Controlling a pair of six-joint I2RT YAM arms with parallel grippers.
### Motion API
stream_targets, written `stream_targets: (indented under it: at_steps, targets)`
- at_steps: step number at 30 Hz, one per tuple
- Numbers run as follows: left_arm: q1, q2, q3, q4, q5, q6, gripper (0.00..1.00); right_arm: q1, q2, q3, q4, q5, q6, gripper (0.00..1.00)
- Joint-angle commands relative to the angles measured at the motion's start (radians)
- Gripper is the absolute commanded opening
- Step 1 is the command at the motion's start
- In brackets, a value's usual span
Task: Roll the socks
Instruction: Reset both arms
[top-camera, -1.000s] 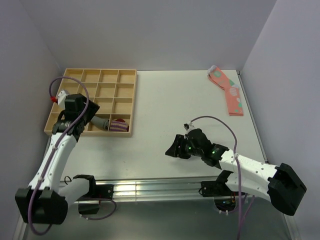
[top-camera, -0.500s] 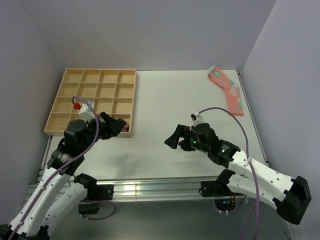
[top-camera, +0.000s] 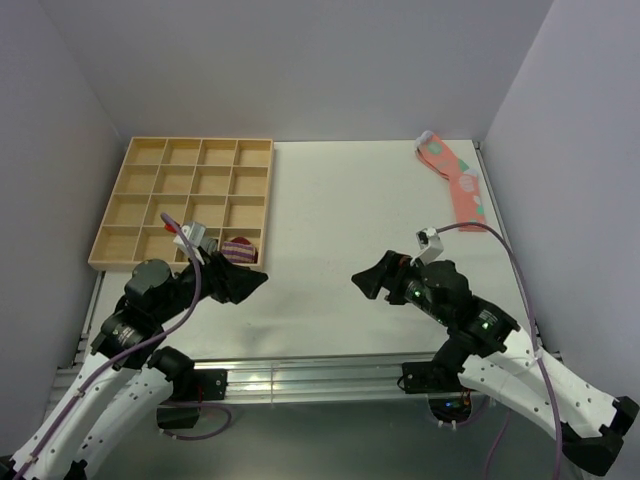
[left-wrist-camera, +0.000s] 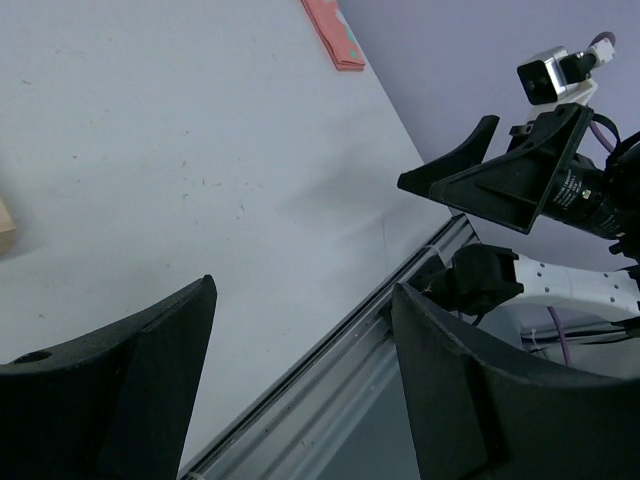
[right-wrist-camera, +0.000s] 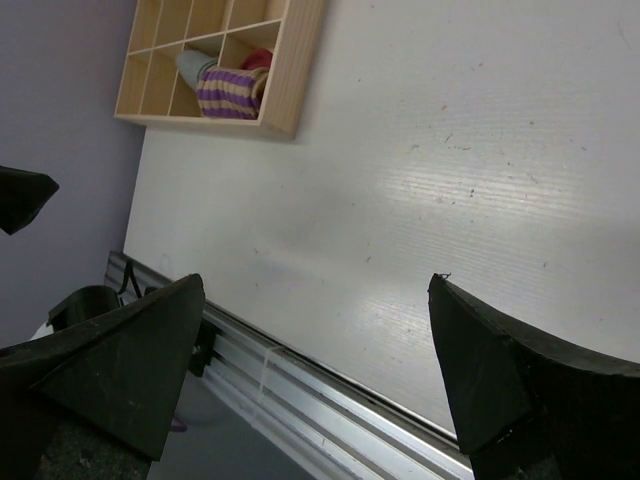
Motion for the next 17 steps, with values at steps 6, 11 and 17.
stream_targets:
  at_steps: [6, 11, 17]
  targets:
    - [-0.005, 0.001, -0.005, 0.049, 0.034, 0.029, 0.77, -0.003, -0.099, 0.037, -0.106, 0.067, -0.02, 1.0]
    - [-0.006, 0.007, -0.005, 0.046, 0.035, 0.029, 0.77, -0.004, -0.105, 0.038, -0.105, 0.065, -0.024, 1.0]
    - [-0.005, 0.012, -0.005, 0.044, 0.029, 0.028, 0.77, -0.004, -0.094, 0.057, -0.106, 0.082, -0.043, 1.0]
